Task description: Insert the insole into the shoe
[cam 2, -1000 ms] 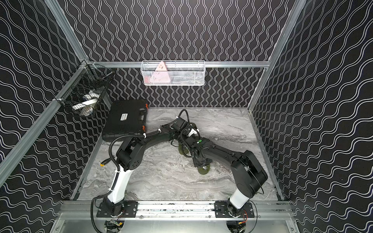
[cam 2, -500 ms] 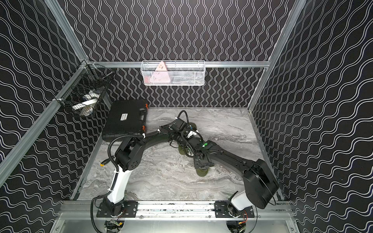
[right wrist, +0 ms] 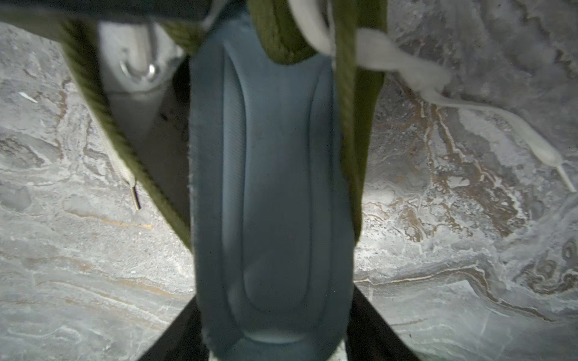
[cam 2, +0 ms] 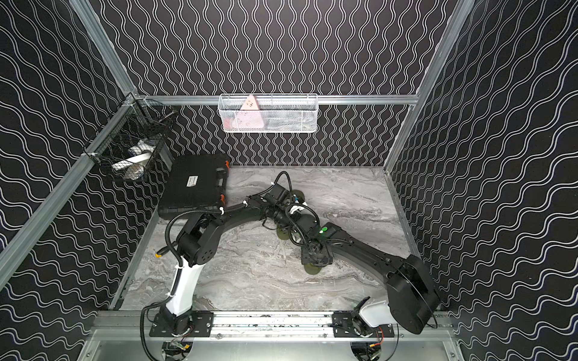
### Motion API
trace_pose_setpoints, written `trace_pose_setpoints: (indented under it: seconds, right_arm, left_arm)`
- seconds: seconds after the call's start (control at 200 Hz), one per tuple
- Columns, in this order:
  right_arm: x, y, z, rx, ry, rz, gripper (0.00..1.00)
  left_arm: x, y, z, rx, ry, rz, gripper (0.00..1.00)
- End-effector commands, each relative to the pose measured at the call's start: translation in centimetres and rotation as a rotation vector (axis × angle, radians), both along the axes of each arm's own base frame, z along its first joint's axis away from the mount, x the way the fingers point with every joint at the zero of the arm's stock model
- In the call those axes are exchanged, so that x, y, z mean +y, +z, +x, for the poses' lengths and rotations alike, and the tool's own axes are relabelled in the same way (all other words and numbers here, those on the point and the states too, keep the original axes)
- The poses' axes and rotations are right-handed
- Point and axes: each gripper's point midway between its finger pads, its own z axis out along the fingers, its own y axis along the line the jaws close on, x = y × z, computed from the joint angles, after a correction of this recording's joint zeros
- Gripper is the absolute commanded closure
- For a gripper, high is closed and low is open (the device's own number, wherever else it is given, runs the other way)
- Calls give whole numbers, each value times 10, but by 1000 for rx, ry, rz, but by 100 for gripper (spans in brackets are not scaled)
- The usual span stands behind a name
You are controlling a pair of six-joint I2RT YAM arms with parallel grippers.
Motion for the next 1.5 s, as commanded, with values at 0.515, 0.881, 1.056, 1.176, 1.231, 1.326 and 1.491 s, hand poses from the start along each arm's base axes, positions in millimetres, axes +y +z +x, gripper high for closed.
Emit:
trace_pose_setpoints:
  seconds: [0.515,0.881,1.056,1.176,1.231,1.326,1.491]
  right_arm:
    - [10,-10,17,-35,16,-4,91]
    - [-28,-27,24,7,-134,-109,90]
    - [-42,-23,20,6,-138,-151,84]
    - [-39,-12,22,-6,-125,-133,58]
    - [-36,-2,22,-17,-124,-112,51]
    - [-32,15,19,-26,-136,-62,42]
    - [-36,40,13,-59,-145,-34,33]
  left_arm:
    - [-6,1,-16,21,-12,-13,100]
    - [-4,1,-18,23,-20,-2,100]
    - [-5,-1,-11,21,-3,2,100]
    - [-7,-1,-8,17,7,1,100]
    - [-7,0,-8,13,11,0,100]
    - [-7,2,-7,10,15,-2,100]
    - [-7,0,-7,8,12,9,100]
